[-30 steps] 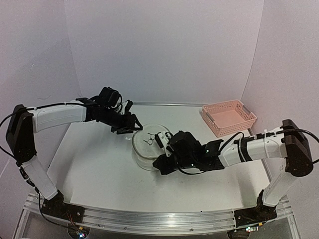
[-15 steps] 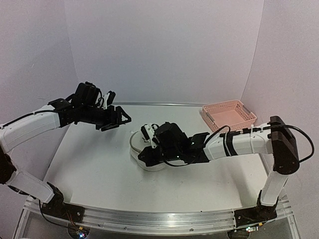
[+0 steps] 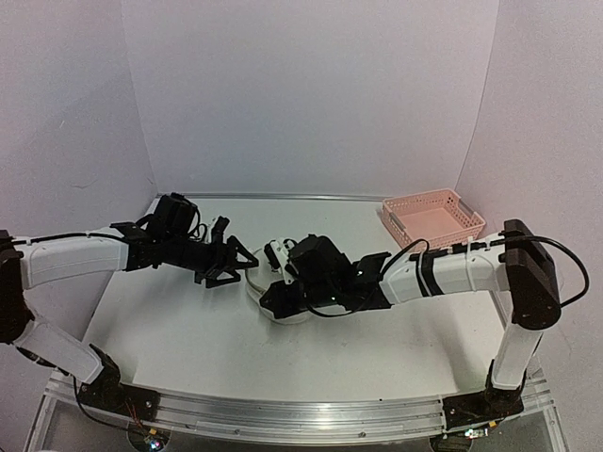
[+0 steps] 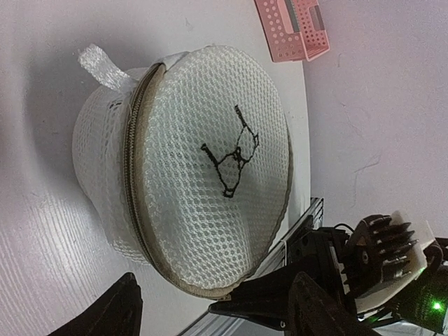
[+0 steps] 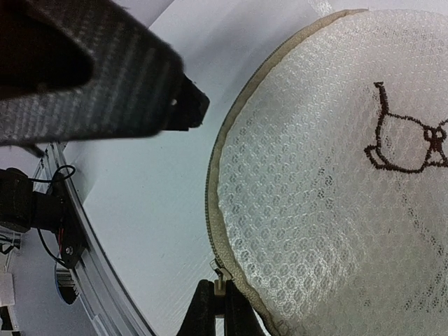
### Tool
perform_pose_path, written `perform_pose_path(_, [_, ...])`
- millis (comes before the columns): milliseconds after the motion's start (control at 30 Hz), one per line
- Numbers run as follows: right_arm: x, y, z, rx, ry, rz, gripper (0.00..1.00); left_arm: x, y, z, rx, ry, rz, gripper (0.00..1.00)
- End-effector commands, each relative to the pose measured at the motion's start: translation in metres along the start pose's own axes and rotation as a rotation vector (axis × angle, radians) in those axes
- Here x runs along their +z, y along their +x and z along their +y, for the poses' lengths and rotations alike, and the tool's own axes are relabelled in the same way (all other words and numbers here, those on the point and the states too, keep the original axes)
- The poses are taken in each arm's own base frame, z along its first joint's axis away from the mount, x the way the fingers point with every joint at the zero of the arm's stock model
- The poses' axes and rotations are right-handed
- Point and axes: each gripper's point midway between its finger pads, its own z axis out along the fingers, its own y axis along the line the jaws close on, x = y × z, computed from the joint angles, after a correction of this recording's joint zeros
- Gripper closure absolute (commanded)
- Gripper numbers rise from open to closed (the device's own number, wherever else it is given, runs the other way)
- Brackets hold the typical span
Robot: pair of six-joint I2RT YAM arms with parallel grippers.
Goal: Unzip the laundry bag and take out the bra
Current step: Hold the laundry bag at the center of the board, then unzip the zipper of the laundry bag.
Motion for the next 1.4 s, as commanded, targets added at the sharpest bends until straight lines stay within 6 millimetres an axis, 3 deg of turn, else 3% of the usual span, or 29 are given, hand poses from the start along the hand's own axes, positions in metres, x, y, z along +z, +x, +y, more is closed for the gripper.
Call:
perform_pose_path(0, [-0.007,-0.014,0.014,-0.008,-0.032,-0.044,1.0,0.013,-0.002,-0.012,-0.013,0.092,0.016,0.28])
perform_pose_path(367, [-0.01,-0.013,0.013,-0.02,-0.026,-0.053,1.0,0.038,0.006,0.003,-0.044,0.064,0.063,0.32])
perform_pose_path(600, [-0.013,-0.009,0.011,-0.022,-0.024,-0.05,1.0,0.049,0.005,0.004,-0.043,0.071,0.078,0.58])
perform_pose_path(800, [-0.017,0.001,0.003,-0.013,-0.006,-0.044,1.0,0.052,0.003,0.003,-0.048,0.071,0.08,0.99])
perform_pose_path(1067, [-0.028,0.012,-0.01,0.009,0.024,-0.048,1.0,0.048,0.0,-0.002,-0.037,0.081,0.065,1.0])
perform_pose_path(1367, [-0.051,0.032,-0.054,0.019,0.169,-0.068,1.0,0.036,-0.004,-0.029,0.07,0.156,0.065,1.0])
